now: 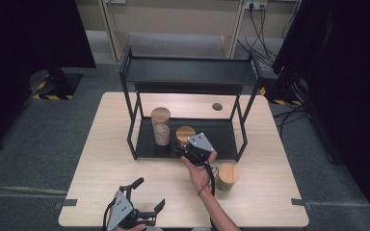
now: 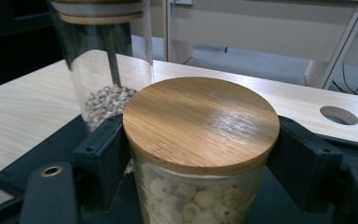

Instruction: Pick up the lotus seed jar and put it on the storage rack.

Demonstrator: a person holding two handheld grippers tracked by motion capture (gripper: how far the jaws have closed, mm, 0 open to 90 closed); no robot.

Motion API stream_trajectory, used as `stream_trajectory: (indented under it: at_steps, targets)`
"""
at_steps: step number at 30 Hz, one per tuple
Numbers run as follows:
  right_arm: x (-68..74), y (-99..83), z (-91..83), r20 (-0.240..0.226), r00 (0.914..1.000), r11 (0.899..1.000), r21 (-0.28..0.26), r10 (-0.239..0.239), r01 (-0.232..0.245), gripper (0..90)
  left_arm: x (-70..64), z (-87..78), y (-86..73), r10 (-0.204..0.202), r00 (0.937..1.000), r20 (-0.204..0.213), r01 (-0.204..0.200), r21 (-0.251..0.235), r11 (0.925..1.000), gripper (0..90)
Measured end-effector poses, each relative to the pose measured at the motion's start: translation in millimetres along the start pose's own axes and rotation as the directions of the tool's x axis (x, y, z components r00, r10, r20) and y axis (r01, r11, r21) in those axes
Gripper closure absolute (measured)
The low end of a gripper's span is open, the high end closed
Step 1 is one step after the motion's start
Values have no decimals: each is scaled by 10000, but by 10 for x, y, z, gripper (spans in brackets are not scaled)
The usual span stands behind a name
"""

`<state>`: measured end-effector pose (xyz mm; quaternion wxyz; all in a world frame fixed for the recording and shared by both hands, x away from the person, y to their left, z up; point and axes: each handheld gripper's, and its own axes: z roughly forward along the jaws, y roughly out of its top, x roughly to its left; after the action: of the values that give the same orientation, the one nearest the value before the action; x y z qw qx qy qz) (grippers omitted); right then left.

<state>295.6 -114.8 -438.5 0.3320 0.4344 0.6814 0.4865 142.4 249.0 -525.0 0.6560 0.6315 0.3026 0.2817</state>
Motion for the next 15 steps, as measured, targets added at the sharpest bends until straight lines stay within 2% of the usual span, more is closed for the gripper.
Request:
stream_trajectory:
  at_steps: [10,13,15]
  targets:
    - [43,27,199,268,9996,10000,47,-42,41,254,4,-5,2,-21,10000,-12,21,-11,10000,6]
    - [22,29,270,341,9992,9996,173,227,-233,254,3,-5,2,-28,10000,-13,28,-15,10000,6]
    - [20,26,296,446,9988,9994,243,220,-231,254,4,-5,2,-29,10000,-8,29,-12,10000,6]
